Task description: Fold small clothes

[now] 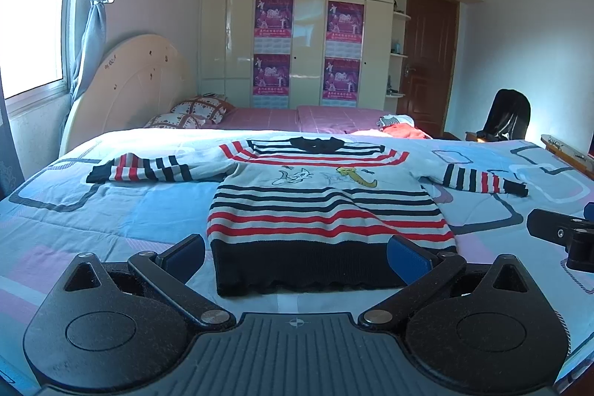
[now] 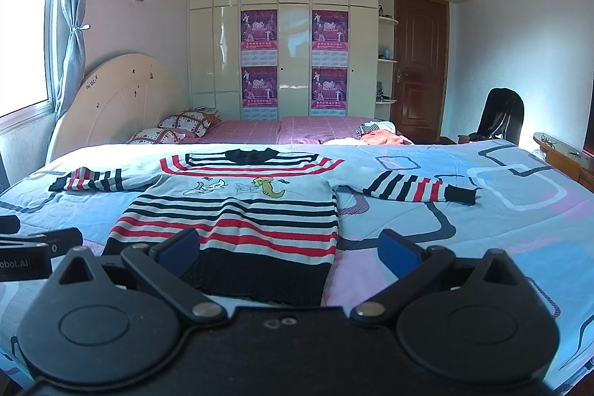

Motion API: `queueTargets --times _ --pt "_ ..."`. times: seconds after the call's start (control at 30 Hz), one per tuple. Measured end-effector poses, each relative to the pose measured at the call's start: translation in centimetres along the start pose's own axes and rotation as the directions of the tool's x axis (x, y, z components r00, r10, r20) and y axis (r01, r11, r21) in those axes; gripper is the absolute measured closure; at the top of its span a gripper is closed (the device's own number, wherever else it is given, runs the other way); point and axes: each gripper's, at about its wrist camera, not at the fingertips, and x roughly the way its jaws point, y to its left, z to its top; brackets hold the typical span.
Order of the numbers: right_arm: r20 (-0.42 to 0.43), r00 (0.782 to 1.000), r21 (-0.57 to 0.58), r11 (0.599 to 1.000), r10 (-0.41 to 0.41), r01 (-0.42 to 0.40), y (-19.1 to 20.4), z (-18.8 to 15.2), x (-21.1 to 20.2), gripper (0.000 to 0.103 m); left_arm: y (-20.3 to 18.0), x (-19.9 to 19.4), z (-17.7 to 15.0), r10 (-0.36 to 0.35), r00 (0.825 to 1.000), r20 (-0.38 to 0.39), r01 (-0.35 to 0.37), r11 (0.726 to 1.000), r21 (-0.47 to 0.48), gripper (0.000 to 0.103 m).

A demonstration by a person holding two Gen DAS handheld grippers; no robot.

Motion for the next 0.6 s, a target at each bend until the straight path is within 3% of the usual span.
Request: queueTargets --times 0.6 --pt "0.001 1.0 0.0 1.0 0.003 -0.003 -0.02 -0.05 -0.13 0.001 0.0 -0.05 -0.15 -0.003 1.0 -0.002 0.003 1.0 0.001 0.0"
